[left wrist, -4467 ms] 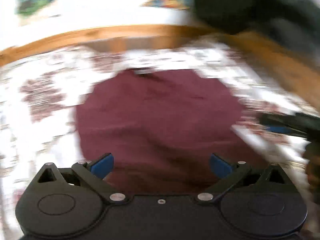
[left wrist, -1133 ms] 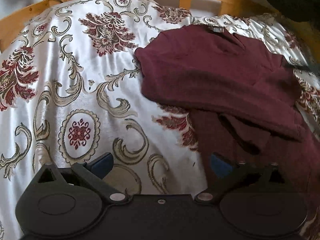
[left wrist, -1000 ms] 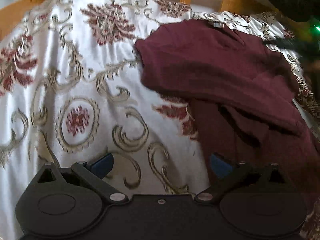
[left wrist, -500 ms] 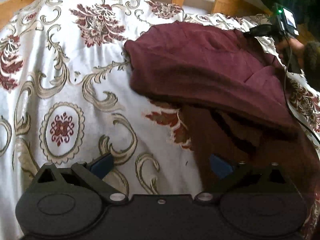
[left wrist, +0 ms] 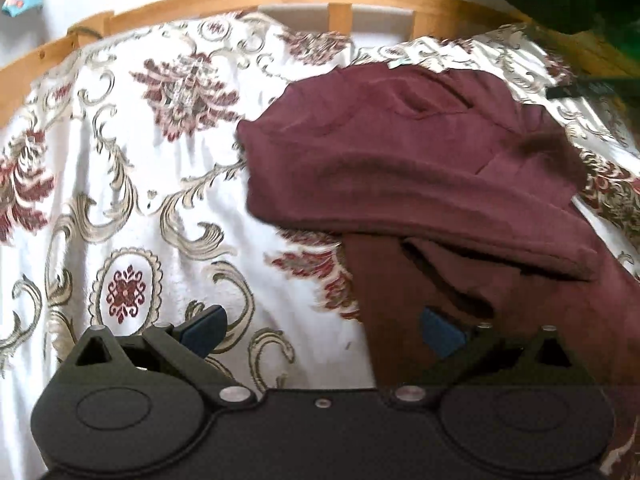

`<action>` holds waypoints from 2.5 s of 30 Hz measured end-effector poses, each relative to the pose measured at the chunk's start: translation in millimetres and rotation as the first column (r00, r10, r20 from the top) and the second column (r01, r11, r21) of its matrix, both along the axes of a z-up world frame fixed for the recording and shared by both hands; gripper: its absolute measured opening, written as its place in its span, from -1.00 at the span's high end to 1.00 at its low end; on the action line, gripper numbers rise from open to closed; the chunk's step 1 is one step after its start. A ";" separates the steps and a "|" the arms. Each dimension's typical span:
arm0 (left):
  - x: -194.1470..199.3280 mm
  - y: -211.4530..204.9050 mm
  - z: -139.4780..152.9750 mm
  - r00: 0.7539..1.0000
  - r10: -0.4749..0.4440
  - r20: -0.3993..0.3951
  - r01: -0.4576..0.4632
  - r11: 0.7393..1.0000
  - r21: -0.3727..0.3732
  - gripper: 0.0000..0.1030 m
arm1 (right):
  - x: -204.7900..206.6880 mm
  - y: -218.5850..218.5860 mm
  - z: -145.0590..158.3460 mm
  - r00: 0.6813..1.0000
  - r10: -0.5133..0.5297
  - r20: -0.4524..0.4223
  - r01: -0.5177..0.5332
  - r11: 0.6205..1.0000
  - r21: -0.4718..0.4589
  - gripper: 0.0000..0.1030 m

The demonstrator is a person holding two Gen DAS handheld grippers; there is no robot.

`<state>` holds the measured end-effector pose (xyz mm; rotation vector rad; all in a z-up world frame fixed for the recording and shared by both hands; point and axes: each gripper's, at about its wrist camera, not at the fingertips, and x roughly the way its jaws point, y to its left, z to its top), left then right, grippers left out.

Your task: Fold small clothes

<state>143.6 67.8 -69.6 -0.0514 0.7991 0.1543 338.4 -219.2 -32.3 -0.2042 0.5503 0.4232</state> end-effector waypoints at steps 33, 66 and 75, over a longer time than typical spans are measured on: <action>-70.4 -118.2 -6.8 0.893 -0.435 -0.117 0.450 0.854 0.261 -0.99 | -250.4 14.8 -80.2 0.941 0.191 -0.278 -0.268 0.925 -0.271 -0.99; -41.2 -111.2 9.3 0.912 -0.397 -0.100 0.409 0.864 0.294 0.86 | -200.6 -45.1 -44.4 0.973 0.113 -0.199 -0.077 0.980 0.183 -0.80; 37.7 -90.1 50.7 0.924 -0.373 -0.080 0.380 0.886 0.265 0.88 | -247.7 -30.4 -14.6 0.909 0.412 0.070 -0.417 0.887 0.199 -0.52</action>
